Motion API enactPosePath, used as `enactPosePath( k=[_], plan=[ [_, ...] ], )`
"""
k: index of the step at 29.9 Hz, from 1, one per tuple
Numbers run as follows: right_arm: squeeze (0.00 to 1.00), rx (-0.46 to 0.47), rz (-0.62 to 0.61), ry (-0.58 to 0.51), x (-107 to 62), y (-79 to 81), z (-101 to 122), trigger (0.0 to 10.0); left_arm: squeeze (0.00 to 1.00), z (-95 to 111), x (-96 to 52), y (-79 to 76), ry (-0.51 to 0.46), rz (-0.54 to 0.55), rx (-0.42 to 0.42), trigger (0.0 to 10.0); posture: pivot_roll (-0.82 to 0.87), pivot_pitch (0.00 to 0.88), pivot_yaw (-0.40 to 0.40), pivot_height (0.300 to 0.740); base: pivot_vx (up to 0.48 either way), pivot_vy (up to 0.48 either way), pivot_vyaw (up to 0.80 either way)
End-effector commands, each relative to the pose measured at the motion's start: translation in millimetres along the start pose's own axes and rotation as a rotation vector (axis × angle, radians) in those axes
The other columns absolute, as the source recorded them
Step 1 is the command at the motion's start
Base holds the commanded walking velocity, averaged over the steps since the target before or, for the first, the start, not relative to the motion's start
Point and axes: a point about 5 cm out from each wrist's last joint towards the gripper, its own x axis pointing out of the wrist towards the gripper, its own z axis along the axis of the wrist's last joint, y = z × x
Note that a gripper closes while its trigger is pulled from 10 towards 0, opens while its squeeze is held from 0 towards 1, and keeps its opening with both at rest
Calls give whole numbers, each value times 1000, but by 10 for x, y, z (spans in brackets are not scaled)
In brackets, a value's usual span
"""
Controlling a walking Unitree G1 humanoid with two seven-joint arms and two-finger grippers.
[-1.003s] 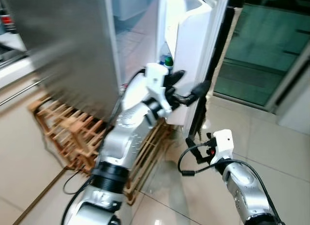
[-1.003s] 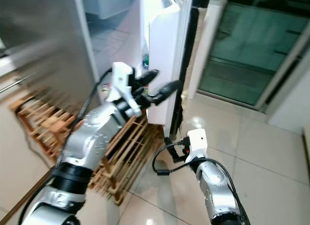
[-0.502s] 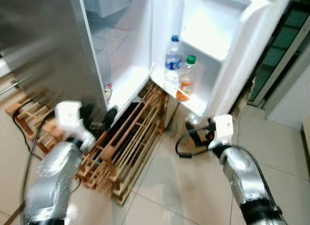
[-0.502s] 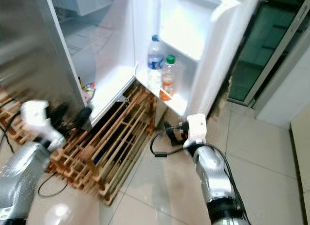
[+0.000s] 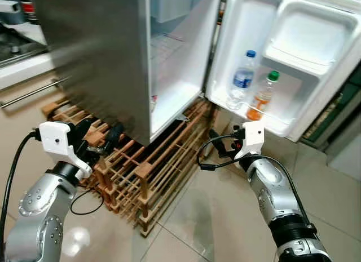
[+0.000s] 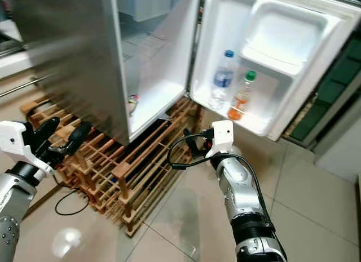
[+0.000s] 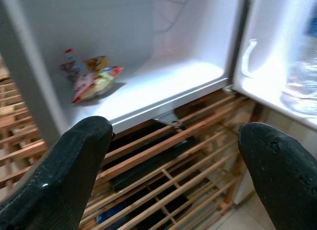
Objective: Restocking fridge
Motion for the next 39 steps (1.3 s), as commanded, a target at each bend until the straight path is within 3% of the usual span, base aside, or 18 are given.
enactPosePath(
  k=[1,11,14,21,28,35,39],
  plan=[
    [0,12,2,-6,-24,-16,-16,10000,0,-2,22,-66,4,-22,-3,10000,4,0,-54,740,0,0,650],
    [0,21,18,-7,1,-12,-15,10000,0,-24,54,-99,11,-5,9,10000,6,0,-57,740,-271,275,626],
    [0,24,20,-10,37,5,-1,10000,0,-51,105,-138,12,13,34,10000,-4,0,-53,740,0,0,606],
    [0,26,11,-34,64,0,48,10000,0,-58,280,-147,-24,126,-2,10000,-24,0,-26,740,0,0,604],
    [0,45,9,-49,63,20,46,10000,0,-133,266,20,17,305,74,10000,-34,0,-17,740,0,0,593],
    [0,53,38,-43,64,49,18,10000,0,-169,242,-104,29,352,125,10000,-26,0,-18,740,0,0,560],
    [0,64,57,-49,86,87,24,10000,0,-147,261,-84,30,398,173,10000,-25,0,-17,740,0,0,550]
  ],
)
